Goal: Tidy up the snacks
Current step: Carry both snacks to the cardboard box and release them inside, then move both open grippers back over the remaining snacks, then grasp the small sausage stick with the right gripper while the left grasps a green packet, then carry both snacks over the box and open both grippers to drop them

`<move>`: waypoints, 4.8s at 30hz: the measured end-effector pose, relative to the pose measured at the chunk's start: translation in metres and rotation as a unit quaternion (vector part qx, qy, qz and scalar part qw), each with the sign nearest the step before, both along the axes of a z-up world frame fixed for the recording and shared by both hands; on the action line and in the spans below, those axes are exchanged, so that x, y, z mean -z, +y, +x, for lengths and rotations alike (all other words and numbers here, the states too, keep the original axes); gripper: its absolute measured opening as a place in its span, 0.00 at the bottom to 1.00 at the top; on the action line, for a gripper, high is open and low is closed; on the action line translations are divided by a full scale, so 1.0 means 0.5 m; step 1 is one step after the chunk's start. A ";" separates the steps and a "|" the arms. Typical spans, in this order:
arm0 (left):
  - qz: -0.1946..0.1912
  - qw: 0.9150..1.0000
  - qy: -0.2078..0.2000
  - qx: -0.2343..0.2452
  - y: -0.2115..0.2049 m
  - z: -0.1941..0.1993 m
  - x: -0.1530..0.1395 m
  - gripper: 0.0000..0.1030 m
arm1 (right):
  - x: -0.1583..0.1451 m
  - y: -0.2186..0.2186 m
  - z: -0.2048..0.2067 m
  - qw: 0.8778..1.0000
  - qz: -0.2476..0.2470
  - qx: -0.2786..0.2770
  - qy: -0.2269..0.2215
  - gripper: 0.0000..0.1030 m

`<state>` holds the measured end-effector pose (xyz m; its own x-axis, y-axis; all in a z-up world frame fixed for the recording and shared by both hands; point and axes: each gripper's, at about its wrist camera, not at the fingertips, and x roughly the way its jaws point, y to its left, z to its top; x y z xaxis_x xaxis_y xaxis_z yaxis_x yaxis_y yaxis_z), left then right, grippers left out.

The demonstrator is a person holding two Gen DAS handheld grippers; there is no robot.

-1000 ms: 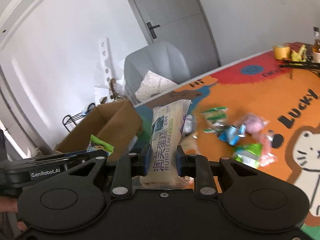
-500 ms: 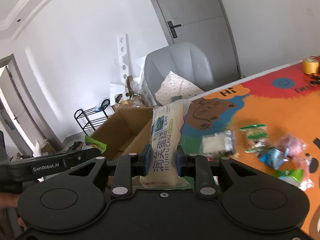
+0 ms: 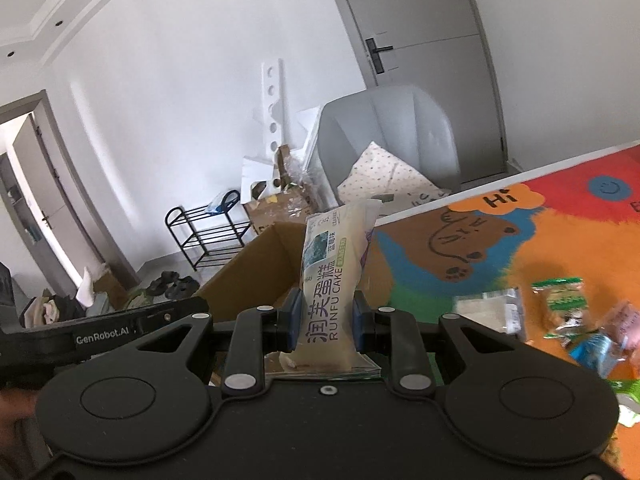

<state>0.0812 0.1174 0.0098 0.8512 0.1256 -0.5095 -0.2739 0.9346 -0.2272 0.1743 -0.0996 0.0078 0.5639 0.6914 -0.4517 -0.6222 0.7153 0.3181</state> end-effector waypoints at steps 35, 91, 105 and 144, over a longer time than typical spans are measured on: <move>0.009 0.999 0.040 0.001 -0.065 -0.006 0.004 0.94 | 0.014 -0.066 -0.021 0.999 -0.015 0.037 0.037 0.95; -0.009 0.984 0.090 0.153 -0.339 0.157 0.139 0.69 | 0.184 -0.388 0.015 0.979 -0.014 0.174 0.107 0.69; -0.030 0.981 0.115 0.152 -0.330 0.196 0.193 0.38 | 0.207 -0.339 0.027 0.981 -0.071 0.156 0.093 0.60; -0.004 0.997 0.011 0.078 -0.190 0.083 0.028 0.25 | 0.071 -0.175 0.030 0.997 -0.014 0.075 0.010 0.16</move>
